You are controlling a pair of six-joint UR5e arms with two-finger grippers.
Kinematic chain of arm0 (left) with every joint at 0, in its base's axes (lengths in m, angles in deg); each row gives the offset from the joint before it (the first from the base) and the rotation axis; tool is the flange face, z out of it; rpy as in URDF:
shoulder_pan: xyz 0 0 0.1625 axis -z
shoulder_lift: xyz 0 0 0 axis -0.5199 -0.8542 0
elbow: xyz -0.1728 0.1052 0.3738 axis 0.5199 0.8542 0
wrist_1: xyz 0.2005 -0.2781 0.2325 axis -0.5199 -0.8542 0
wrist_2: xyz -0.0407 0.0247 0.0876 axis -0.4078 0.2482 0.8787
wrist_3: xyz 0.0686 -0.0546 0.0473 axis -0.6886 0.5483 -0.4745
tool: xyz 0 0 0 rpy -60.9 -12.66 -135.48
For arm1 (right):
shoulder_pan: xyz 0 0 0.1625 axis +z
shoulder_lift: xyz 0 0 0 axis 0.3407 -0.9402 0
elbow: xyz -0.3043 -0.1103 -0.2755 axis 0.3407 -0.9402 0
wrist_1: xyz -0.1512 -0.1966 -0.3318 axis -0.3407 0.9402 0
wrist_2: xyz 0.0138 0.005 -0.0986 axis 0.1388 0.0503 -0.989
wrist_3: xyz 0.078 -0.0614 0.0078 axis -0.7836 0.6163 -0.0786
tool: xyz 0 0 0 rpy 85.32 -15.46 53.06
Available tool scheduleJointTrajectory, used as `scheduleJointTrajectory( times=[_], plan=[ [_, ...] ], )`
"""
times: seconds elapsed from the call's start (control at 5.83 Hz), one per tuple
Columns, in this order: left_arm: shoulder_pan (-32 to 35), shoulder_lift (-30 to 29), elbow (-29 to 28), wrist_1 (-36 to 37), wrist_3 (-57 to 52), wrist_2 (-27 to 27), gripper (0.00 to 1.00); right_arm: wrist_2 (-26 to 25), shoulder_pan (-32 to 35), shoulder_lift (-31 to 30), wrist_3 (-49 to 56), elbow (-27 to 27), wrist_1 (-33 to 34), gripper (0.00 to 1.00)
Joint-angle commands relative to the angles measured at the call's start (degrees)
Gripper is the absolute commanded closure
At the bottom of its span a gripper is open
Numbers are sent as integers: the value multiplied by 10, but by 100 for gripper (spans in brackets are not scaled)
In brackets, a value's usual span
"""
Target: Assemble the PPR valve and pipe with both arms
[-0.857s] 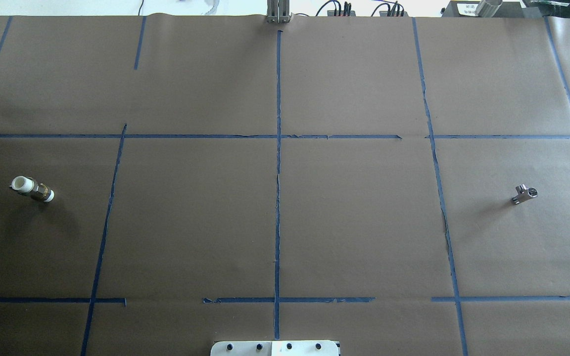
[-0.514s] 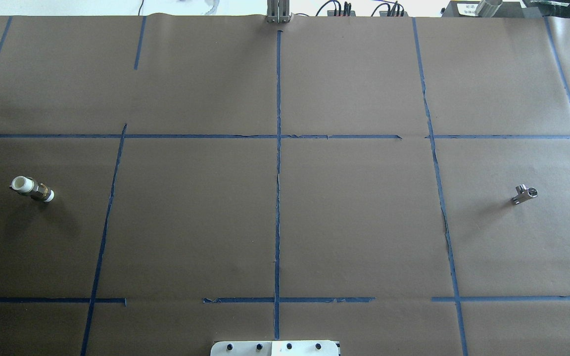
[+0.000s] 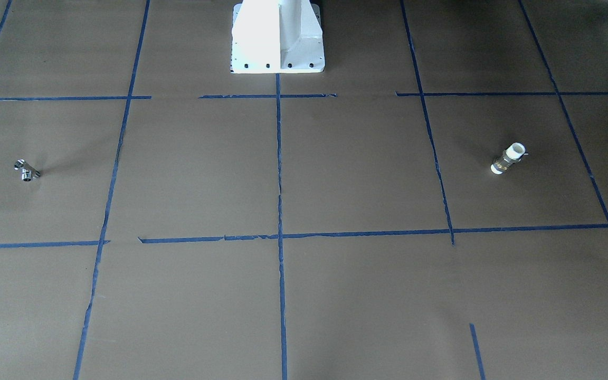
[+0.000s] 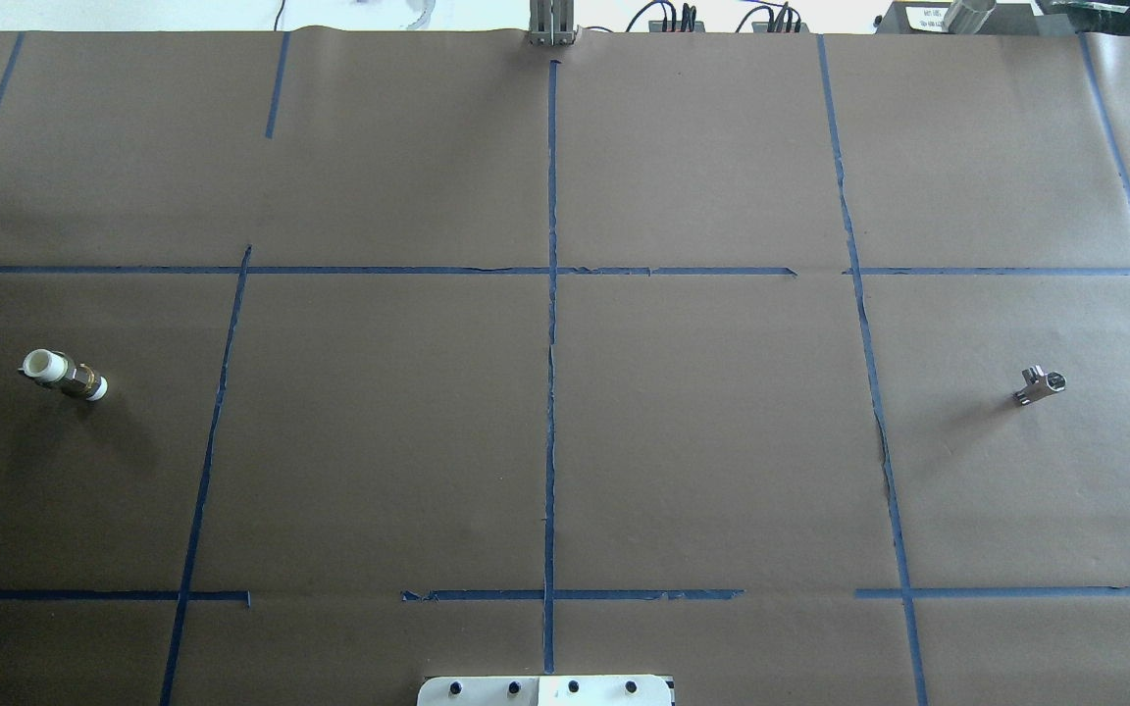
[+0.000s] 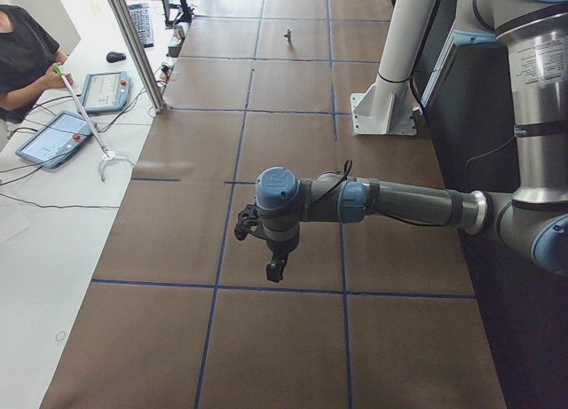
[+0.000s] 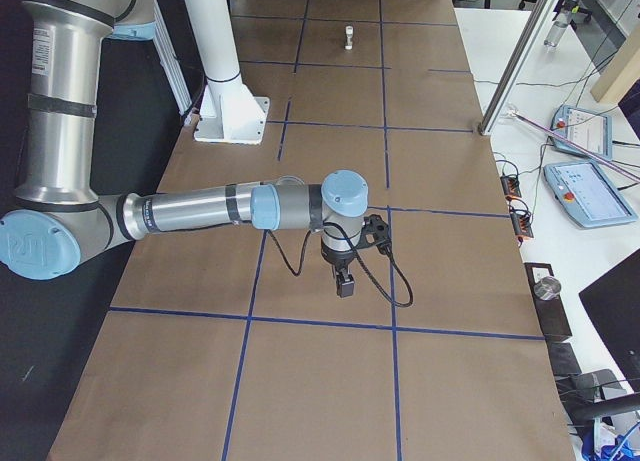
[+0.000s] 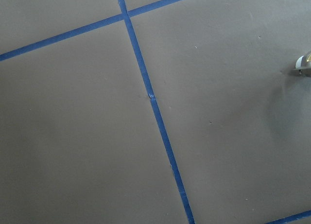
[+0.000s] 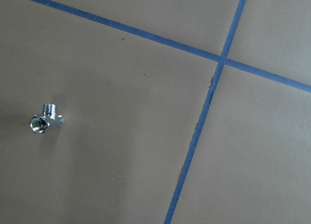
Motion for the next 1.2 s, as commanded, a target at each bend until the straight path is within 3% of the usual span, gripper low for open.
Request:
scheduleJointTrajectory(
  times=[0.0,0.69,1.03],
  plan=[
    [1,2,7,-16,-1,-4,0,2,0,0,0,-2,0,0],
    [-17,-1,1,-18,13,-42,0,7,0,-1,1,-4,0,0],
    [-113,-35,6,-48,181,-41,0,26,-2,-5,2,-5,-1,0]
  ],
)
